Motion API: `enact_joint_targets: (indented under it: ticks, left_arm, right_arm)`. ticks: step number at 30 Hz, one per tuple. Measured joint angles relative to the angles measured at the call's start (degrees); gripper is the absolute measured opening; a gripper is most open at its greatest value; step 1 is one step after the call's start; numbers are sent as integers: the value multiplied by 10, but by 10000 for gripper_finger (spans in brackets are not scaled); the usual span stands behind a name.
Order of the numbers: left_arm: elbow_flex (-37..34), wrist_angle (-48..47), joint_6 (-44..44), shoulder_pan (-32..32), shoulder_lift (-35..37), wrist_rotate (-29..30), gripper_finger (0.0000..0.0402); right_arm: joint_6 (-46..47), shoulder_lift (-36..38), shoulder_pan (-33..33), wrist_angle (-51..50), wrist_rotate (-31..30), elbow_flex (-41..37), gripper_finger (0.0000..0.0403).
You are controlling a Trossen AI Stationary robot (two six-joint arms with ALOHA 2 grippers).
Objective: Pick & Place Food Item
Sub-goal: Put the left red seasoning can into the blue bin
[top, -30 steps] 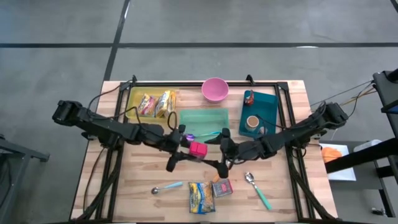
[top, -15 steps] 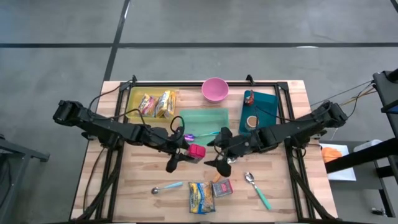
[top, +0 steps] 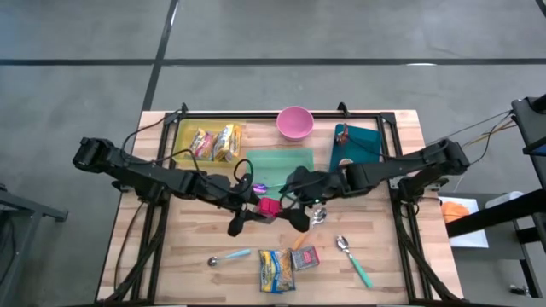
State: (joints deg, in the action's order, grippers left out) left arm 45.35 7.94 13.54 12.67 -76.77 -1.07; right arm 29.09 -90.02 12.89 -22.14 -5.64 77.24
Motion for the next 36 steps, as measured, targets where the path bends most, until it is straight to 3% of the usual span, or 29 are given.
enact_joint_targets:
  ticks: [6,14,24,28,36]
  left_arm:
    - [1,5,0,0,0,2,169]
    - [1,6,0,0,0,2,169]
    - [1,-5,0,0,0,2,169]
    - [1,-3,2,0,0,1,169]
    - [1,-3,3,0,0,2,169]
  right_arm:
    - [-41,-48,-1,-25,33,48,389]
    - [-62,-102,-2,-66,31,114,389]
    - [-66,-107,-4,-103,25,138,385]
    - [-66,-110,-8,-100,25,141,351]
    - [-67,-124,-14,-90,25,141,228]
